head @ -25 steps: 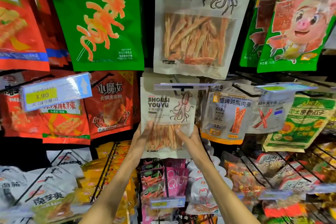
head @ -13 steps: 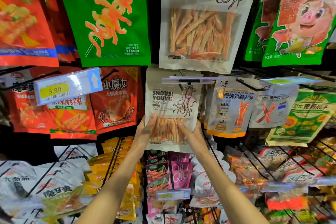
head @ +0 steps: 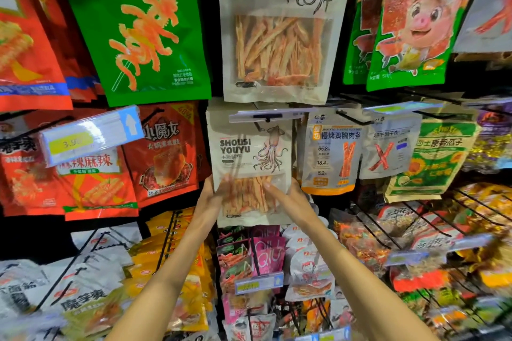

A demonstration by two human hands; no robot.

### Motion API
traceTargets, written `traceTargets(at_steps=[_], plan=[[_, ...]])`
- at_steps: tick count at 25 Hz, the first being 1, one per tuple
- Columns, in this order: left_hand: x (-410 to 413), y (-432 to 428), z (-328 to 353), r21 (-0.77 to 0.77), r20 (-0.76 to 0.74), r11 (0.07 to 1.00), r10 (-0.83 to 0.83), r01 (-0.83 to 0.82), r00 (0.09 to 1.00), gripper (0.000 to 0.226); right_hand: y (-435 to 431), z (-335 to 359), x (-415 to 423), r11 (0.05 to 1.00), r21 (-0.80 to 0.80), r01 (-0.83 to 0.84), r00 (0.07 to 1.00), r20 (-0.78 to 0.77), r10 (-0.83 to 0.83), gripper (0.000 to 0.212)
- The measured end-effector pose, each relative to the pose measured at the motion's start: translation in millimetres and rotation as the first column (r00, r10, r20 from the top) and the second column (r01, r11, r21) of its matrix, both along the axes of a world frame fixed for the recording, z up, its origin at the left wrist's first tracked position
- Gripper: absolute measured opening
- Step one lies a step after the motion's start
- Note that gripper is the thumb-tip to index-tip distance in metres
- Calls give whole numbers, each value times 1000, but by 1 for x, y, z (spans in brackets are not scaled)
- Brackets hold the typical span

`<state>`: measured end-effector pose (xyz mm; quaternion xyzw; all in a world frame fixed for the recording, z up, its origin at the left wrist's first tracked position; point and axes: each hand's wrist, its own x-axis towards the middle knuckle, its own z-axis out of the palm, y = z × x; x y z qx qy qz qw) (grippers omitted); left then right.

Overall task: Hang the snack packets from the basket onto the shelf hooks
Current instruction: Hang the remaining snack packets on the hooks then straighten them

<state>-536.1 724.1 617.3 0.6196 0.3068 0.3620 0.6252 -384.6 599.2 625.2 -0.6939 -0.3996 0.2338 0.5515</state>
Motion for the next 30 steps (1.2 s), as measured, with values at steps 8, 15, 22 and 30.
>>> traceTargets(at_steps=[8, 15, 22, 30], plan=[[-21, -30, 18, 479, -578, 875, 256, 68, 775, 64, -25, 6, 5, 959, -265, -99, 945, 277, 174, 39], [-27, -78, 24, 684, -725, 645, 652, 342, 221, 65, -75, 6, 22, 738, -662, 127, 730, 567, 383, 65], [5, -160, 37, 690, -694, 551, 688, 469, 213, 58, -140, 19, 47, 712, -661, 237, 585, 682, 438, 56], [50, -197, 59, 728, -657, 501, 704, 468, 269, 60, -183, 44, 90, 777, -544, 315, 496, 793, 354, 51]])
